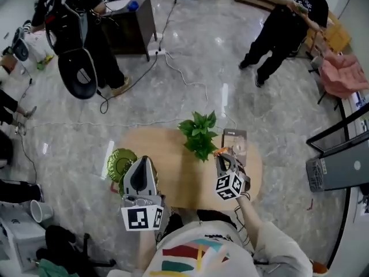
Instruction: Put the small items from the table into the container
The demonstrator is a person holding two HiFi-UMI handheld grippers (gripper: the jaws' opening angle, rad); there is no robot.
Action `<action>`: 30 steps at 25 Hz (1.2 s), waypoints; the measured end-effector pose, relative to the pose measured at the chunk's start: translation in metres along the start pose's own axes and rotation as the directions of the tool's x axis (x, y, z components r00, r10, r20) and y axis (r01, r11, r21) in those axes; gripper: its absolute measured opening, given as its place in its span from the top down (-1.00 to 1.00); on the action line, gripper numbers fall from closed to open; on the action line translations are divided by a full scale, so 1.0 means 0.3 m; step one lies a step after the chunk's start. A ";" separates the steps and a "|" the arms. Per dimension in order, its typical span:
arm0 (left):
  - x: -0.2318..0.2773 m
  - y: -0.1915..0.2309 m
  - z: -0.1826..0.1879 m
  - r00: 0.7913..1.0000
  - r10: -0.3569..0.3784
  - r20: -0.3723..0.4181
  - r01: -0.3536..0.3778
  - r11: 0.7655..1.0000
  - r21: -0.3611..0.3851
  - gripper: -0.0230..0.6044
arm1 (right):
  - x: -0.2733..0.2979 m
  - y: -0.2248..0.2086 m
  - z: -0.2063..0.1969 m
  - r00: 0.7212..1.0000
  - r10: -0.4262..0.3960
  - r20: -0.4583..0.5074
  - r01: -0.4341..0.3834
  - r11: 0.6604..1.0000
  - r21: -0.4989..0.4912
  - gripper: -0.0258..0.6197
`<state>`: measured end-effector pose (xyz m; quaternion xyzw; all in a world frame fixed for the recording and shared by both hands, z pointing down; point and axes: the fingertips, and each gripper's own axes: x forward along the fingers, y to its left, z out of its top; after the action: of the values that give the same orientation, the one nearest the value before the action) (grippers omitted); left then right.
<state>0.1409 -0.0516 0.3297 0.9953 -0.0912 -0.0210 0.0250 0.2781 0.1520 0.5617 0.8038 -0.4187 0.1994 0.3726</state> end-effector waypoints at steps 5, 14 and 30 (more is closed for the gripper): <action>-0.053 0.062 0.127 0.995 0.054 0.086 -0.055 0.998 0.018 0.90 | -0.161 -0.018 0.333 0.975 -0.025 0.219 0.020 0.999 0.029 0.85; -0.167 0.088 0.173 0.985 0.118 0.123 -0.125 0.991 0.053 0.90 | -0.397 0.091 0.817 0.815 0.073 0.575 -0.214 0.960 0.181 0.85; -0.487 0.421 0.158 0.892 0.434 0.124 -0.442 0.895 0.051 0.90 | -0.400 0.476 1.119 0.654 0.370 0.660 -0.386 0.913 -0.130 0.85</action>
<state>-0.0277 -0.1511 0.2945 0.9467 -0.3150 -0.0659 -0.0149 0.0953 -0.0953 0.3316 0.7198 -0.6799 -0.0262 0.1377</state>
